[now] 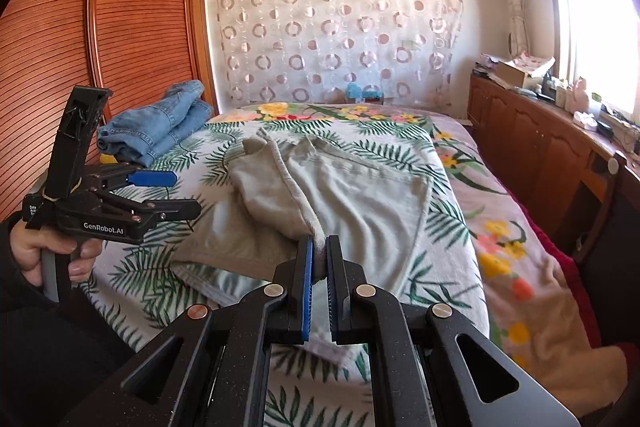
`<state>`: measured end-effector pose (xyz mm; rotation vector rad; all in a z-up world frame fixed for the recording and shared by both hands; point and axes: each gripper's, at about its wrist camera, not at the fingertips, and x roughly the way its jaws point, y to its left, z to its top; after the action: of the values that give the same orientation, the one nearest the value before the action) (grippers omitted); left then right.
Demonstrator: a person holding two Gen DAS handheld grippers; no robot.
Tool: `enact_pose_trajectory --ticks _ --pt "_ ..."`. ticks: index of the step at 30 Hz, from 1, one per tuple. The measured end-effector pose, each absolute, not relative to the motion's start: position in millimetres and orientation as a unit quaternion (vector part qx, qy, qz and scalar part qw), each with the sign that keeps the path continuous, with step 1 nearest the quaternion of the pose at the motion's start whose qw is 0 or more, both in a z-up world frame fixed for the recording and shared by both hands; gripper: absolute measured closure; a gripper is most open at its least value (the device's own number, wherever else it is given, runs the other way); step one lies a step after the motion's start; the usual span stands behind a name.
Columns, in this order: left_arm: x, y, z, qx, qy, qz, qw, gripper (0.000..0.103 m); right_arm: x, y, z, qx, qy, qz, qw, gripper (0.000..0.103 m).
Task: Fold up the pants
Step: 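Grasp the pants leg with the right gripper and fold it over, then lower the folded leg and open the right gripper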
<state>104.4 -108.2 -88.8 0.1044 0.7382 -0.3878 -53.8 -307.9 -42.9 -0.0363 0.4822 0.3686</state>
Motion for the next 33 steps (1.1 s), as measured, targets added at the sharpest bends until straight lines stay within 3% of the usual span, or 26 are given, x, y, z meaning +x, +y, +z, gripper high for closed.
enact_pose_trajectory --ticks 18,33 --pt "110 -120 -111 0.07 0.388 -0.183 0.901 0.018 -47 -305 -66 -0.023 0.303 0.162 0.939 0.097" --pt "112 -119 -120 0.068 0.395 -0.18 0.898 0.018 -54 -312 -56 -0.028 0.313 0.169 0.934 0.097"
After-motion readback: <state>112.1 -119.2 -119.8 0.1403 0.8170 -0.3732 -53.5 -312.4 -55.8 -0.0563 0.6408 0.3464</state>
